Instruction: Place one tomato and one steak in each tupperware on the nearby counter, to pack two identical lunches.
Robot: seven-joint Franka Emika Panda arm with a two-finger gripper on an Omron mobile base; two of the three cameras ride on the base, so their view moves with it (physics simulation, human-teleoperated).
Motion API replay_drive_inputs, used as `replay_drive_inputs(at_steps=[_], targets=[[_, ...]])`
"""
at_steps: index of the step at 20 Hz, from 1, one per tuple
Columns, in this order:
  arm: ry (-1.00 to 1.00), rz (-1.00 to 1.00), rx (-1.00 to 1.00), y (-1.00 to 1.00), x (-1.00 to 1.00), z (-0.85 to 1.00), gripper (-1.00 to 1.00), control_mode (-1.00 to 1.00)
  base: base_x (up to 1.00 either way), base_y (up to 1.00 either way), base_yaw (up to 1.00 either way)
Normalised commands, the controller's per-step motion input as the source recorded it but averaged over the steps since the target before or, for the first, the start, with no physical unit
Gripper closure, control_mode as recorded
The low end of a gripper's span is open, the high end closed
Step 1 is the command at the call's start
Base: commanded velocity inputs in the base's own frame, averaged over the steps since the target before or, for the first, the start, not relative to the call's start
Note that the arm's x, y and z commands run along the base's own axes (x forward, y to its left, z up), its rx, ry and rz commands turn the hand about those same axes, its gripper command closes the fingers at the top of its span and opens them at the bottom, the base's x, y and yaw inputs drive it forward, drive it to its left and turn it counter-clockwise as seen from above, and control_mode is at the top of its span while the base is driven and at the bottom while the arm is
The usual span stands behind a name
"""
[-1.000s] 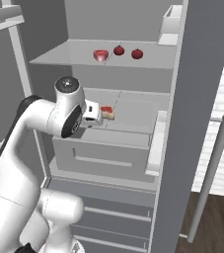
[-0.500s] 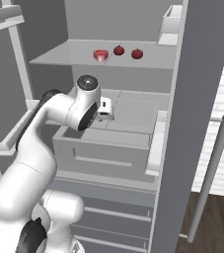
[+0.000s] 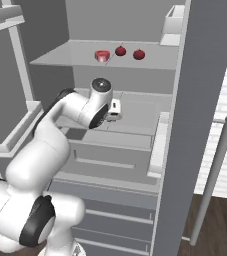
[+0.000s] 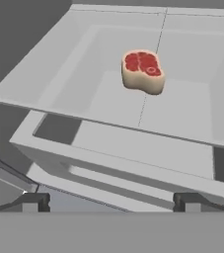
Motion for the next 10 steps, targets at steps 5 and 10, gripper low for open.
replay_drive_inputs(at_steps=[5, 10], targets=[[0.07, 0.0, -0.04, 0.0, 0.39, -0.13, -1.0, -1.0, 0.0, 0.0, 0.0], [0.04, 0.03, -0.07, 0.0, 0.32, -0.12, -1.0, -1.0, 0.0, 0.0, 0.0]])
